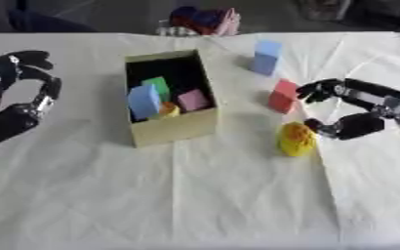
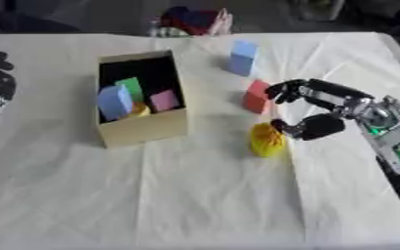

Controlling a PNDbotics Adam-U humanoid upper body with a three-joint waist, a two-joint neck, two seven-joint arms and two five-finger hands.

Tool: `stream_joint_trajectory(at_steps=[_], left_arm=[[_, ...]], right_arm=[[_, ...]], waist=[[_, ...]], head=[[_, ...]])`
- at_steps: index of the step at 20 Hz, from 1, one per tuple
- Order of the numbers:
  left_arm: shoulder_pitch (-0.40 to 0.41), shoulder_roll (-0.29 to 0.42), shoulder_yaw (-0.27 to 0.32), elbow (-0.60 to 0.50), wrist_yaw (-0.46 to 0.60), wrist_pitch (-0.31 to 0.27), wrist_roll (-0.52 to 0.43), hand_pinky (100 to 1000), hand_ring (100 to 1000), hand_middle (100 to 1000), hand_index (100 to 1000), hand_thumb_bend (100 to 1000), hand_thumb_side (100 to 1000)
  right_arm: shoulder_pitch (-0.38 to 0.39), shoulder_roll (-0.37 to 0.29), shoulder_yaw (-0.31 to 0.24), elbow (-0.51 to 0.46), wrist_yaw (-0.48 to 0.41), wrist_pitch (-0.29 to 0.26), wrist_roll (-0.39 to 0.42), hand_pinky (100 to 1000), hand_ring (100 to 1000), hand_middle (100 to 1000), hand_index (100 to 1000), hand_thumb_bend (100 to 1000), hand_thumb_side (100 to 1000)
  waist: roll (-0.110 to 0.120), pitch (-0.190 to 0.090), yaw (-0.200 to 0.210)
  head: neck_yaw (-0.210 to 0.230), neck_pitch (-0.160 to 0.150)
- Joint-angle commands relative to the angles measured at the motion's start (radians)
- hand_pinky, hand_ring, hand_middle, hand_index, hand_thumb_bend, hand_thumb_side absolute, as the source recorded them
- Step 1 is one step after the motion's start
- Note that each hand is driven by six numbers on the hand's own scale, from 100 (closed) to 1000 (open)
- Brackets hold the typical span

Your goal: Pick up objects on the table and place them in the box.

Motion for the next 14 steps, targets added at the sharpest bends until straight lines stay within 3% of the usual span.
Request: stream_joint_trajectory(at_steps=[1, 6, 9, 13, 14], left_arm=[[-0.004, 0.009, 0.013, -0.009, -0.011, 0.002, -0.006, 830, 682, 686, 845, 279, 574], [-0.004, 0.003, 0.012, -0.01, -0.015, 0.004, -0.011, 829, 679, 683, 846, 277, 576], [-0.003, -0.001, 0.012, -0.012, -0.017, 0.005, -0.013, 829, 677, 680, 846, 276, 576], [-0.003, -0.009, 0.012, -0.014, -0.02, 0.007, -0.015, 828, 672, 675, 846, 268, 581], [-0.002, -0.011, 0.012, -0.014, -0.02, 0.008, -0.015, 827, 670, 674, 846, 264, 583]], right_arm=[[-0.025, -0.03, -0.001, 0.005, 0.059, -0.028, 0.044, 874, 854, 857, 953, 282, 324], [-0.039, -0.023, 0.017, -0.006, 0.157, -0.068, 0.102, 881, 863, 846, 957, 304, 309], [-0.046, -0.015, 0.027, -0.007, 0.21, -0.087, 0.121, 878, 854, 817, 933, 263, 283], [-0.052, 0.006, 0.028, 0.014, 0.272, -0.104, 0.08, 855, 805, 724, 844, 203, 214], [-0.054, 0.012, 0.025, 0.019, 0.286, -0.107, 0.048, 839, 772, 650, 776, 179, 180]], waist=[[-0.01, -0.03, 0.002], [-0.01, -0.03, 0.002], [-0.009, -0.031, 0.002], [-0.006, -0.032, 0.003], [-0.005, -0.032, 0.003]], head=[[-0.004, 0.004], [-0.002, 0.004], [-0.003, 0.004], [-0.004, 0.004], [-0.003, 0.004]])
